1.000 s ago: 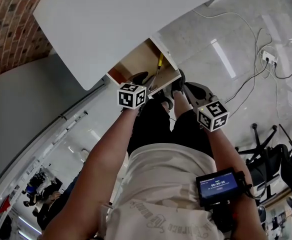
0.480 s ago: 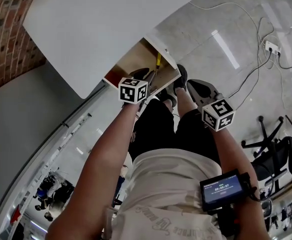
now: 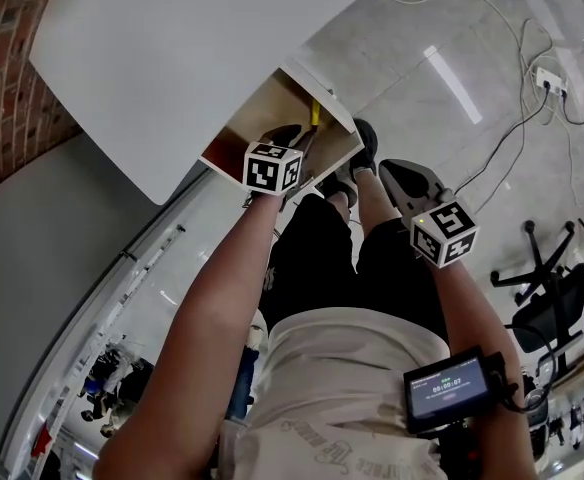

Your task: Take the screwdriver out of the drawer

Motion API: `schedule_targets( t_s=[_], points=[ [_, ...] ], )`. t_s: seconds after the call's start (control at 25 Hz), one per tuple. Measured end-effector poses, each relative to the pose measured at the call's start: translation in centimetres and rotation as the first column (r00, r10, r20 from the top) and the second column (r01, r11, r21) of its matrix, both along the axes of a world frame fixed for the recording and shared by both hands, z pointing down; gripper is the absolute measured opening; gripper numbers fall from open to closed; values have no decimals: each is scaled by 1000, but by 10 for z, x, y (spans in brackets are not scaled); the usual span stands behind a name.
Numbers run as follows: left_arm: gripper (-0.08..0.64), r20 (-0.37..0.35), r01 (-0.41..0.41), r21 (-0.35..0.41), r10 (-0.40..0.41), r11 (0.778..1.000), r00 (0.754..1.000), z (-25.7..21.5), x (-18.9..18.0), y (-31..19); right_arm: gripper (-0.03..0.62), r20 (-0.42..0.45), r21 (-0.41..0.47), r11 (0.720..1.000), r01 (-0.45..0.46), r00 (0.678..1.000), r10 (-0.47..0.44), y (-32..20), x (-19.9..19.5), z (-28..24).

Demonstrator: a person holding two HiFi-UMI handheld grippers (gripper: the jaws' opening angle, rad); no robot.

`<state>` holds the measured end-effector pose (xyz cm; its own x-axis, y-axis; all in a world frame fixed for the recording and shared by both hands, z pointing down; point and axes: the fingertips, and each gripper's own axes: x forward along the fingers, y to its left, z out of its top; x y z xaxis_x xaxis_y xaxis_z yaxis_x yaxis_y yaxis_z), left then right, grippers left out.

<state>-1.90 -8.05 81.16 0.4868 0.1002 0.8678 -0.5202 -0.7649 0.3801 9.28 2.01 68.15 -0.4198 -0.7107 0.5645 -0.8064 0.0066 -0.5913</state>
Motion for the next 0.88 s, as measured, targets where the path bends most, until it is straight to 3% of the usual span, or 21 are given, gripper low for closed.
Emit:
schedule_targets(
  t_s=[0.88],
  points=[
    [138,88,-65,55,60,996,994,46,34,-15,6,7,-48,996,-70,998,70,29,14,17]
  ],
)
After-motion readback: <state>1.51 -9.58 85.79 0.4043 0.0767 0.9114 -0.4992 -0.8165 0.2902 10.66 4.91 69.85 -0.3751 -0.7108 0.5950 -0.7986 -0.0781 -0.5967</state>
